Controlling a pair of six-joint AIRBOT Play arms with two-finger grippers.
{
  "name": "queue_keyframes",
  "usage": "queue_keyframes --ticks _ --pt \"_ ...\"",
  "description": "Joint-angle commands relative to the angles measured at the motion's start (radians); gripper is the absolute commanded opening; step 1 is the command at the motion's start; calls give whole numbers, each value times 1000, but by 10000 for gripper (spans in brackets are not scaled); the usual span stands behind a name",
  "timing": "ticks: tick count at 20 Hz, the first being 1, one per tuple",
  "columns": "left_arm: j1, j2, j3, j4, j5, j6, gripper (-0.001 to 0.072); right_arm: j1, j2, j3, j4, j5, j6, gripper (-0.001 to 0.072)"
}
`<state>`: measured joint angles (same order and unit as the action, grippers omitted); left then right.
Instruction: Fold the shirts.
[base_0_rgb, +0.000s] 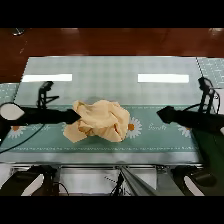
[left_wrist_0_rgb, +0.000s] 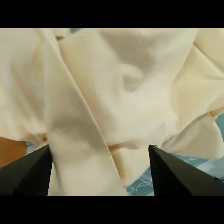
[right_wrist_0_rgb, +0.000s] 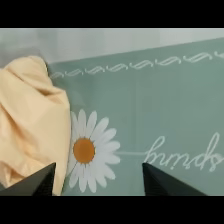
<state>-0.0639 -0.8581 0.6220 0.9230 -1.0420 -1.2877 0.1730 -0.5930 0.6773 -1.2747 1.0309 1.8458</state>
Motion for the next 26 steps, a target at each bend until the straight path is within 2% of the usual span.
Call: queue_keyframes --ticks 1,3,6,7,10,12,13,14,15,16,18,21,26 --pt "164 2 164 82 -179 -49 700 -195 -75 169 5 60 -150 621" --pt "286 33 163 83 -221 -55 700 -401 -76 221 -56 110 -172 621" --pt "366 50 -28 59 -227 -86 700 -612 -75 87 -76 198 -184 621" --pt "366 45 -113 -5 -225 -48 700 -629 -75 6 -37 200 -184 621" --pt "364 23 -312 -324 -210 232 699 -563 -76 -237 274 111 -282 621" --pt "364 0 -369 -432 -172 320 696 -457 -80 -318 428 18 -321 621" --pt "364 -12 -373 -448 -154 335 680 -392 -96 -326 443 -15 -320 621" --pt "364 -23 -373 -453 -140 338 568 -319 -123 -325 456 -42 -316 621" --pt "364 -33 -369 -453 -131 347 232 -249 -161 -325 480 -70 -315 621" --pt "364 -39 -364 -457 -129 396 41 -190 -202 -325 508 -97 -315 621" --pt "364 -40 -362 -492 -128 440 34 -82 -296 -324 590 -151 -335 621" --pt "364 -40 -359 -502 -129 442 34 37 -433 -285 678 -209 -376 621" --pt "364 -40 -359 -505 -129 442 34 145 -640 -125 697 -235 -390 621"
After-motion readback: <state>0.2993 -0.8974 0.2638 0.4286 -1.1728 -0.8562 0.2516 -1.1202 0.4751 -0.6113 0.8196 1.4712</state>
